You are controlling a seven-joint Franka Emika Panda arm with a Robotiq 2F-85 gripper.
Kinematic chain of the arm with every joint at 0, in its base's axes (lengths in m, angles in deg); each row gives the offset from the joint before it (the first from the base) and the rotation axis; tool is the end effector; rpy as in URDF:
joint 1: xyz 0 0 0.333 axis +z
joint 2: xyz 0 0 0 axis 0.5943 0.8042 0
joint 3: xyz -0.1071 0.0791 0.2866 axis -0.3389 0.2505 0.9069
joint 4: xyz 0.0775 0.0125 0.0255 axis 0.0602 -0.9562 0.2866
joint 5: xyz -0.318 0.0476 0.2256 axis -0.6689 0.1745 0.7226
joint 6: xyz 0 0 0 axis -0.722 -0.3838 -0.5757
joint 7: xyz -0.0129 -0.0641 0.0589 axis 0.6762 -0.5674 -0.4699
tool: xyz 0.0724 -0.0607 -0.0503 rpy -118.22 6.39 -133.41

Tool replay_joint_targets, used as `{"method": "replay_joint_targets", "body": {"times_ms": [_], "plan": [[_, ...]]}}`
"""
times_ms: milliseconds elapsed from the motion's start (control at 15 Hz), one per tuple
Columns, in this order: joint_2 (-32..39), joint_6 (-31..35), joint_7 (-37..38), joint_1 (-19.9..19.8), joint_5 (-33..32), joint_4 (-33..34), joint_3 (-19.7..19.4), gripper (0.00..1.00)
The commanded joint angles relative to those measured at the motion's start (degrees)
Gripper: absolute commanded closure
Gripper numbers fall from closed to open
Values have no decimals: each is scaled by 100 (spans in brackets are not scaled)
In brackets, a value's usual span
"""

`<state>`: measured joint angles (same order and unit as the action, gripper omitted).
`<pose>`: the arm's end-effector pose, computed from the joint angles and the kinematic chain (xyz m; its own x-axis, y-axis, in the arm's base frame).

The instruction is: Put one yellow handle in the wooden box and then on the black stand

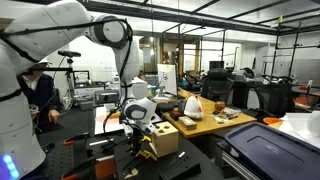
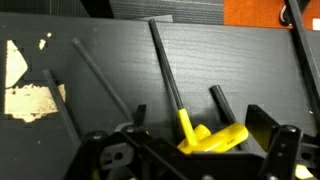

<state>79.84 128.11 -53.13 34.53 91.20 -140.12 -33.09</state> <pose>0.4853 0.0783 -0.0462 0.9375 -0.1165 -0.3278 -0.1704 -0.9753 -0.1405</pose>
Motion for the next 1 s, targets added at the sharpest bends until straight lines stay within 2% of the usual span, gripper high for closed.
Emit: {"method": "replay_joint_targets", "body": {"times_ms": [0, 67, 133, 200, 267, 800, 933], "plan": [[121, -115, -97, -17, 51, 153, 19, 0], [142, -118, -96, -12, 47, 170, 19, 0], [159, -123, -95, -8, 44, 186, 22, 25], [177, -121, -86, 1, 42, 203, 17, 26], [189, -122, -75, 8, 45, 217, 15, 32], [165, -89, -43, -17, 85, 230, 15, 95], [65, -52, 38, 3, 111, 158, -19, 100]]}}
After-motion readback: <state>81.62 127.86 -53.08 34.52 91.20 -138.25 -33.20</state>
